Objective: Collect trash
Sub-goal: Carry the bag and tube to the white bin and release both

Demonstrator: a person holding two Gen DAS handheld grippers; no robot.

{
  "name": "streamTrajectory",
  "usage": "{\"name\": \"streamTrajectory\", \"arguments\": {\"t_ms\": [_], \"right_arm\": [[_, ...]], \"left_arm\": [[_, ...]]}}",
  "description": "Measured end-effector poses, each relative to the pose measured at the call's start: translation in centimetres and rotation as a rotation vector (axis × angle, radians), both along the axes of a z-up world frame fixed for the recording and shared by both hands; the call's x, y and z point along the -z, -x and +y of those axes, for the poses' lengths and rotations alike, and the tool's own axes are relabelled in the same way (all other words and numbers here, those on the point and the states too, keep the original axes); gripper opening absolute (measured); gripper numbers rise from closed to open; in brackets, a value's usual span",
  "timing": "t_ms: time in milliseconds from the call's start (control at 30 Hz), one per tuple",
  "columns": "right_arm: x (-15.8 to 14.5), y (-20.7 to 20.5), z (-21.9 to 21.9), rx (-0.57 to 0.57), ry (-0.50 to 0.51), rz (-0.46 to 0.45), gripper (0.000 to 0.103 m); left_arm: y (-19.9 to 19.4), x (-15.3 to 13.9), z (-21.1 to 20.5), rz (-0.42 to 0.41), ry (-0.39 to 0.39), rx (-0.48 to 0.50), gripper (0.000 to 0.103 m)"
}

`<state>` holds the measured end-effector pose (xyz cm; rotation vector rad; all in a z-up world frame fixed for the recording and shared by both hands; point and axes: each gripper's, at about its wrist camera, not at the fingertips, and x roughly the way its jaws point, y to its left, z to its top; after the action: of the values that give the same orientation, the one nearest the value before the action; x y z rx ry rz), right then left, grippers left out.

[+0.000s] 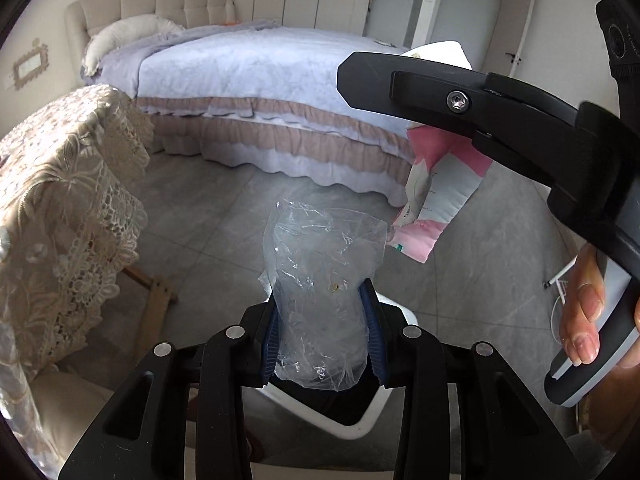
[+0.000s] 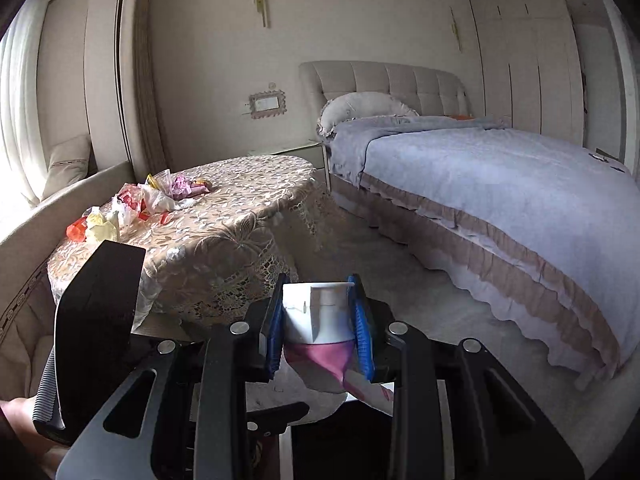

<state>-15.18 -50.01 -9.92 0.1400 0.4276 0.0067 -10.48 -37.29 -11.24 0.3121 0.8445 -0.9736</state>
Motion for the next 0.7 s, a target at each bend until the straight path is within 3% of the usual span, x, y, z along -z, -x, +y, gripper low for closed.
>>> {"name": "streamTrajectory", "arguments": {"t_ms": [100, 133, 200, 233, 367, 700], "right_arm": [[1.0, -0.5, -0.8, 0.008, -0.007, 0.023, 0.031], [1.2, -0.6, -1.0, 0.011, -0.012, 0.028, 0.031], [1.7, -0.9, -1.5, 0.016, -0.021, 0.041, 0.031], [1.9, -1.1, -1.7, 0.02, -0.023, 0.046, 0.031], [2.5, -1.6, -2.2, 0.024, -0.038, 0.059, 0.031], [4.0, -2.4, -2.0, -0.009, -0.064, 0.085, 0.031]], "left_arm": [[-0.3, 1.0, -1.0, 0.029, -0.027, 0.012, 0.037], [-0.6, 1.4, -1.2, 0.045, -0.034, 0.011, 0.044], [-1.0, 2.0, -1.7, 0.088, -0.048, 0.022, 0.074], [-1.0, 2.2, -1.9, 0.097, -0.055, 0.016, 0.096], [-1.2, 3.0, -2.1, 0.094, -0.086, 0.003, 0.098], [-2.7, 2.6, -0.9, -0.01, -0.136, -0.075, 0.098]]}}
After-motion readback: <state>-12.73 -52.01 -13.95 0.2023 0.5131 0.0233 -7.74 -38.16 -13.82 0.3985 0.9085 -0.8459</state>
